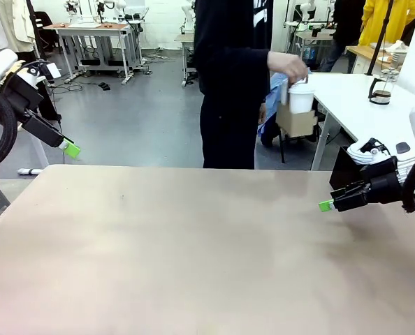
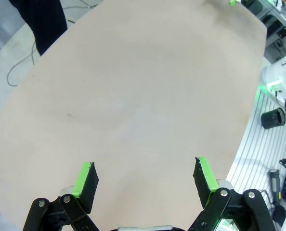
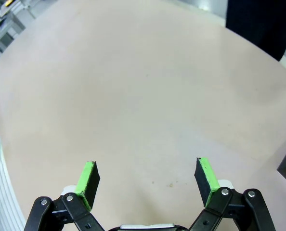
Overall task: Pour a drink into a cup and package it in a carrier.
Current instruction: Insert the held 600 ml Paper Cup into the Cup Carrier.
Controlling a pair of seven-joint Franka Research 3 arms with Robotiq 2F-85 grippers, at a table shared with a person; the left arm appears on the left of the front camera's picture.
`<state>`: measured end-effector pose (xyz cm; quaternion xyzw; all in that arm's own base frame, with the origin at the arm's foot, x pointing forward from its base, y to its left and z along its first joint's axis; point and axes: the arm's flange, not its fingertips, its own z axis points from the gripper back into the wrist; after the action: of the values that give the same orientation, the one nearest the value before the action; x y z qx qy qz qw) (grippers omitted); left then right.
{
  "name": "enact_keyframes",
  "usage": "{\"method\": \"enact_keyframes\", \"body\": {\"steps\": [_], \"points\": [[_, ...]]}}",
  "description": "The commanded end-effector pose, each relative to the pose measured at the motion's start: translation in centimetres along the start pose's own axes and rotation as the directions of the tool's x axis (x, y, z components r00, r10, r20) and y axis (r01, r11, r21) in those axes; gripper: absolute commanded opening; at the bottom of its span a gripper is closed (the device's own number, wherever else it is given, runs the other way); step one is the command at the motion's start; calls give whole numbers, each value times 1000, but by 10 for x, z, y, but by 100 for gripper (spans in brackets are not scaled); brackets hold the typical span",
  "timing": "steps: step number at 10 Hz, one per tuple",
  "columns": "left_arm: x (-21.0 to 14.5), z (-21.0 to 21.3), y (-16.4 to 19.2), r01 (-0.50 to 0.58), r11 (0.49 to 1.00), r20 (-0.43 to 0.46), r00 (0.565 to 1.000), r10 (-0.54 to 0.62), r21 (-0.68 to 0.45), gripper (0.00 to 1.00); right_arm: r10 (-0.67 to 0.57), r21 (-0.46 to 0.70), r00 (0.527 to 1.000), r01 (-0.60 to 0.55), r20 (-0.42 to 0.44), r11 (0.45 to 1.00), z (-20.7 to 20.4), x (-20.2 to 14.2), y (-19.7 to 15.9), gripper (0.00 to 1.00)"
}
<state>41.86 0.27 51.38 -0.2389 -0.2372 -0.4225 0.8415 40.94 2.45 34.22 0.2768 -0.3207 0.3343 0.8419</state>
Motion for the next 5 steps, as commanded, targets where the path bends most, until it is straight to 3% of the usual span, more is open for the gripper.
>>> {"method": "enact_keyframes", "body": {"steps": [1, 5], "points": [[2, 2, -1, -13, 1000, -12, 1000, 13, 2, 100, 5, 8, 1000, -5, 9, 1000, 2, 1, 0, 100], [2, 2, -1, -13, 1000, -12, 1000, 13, 2, 100, 5, 8, 1000, -5, 9, 1000, 2, 1, 0, 100]]}}
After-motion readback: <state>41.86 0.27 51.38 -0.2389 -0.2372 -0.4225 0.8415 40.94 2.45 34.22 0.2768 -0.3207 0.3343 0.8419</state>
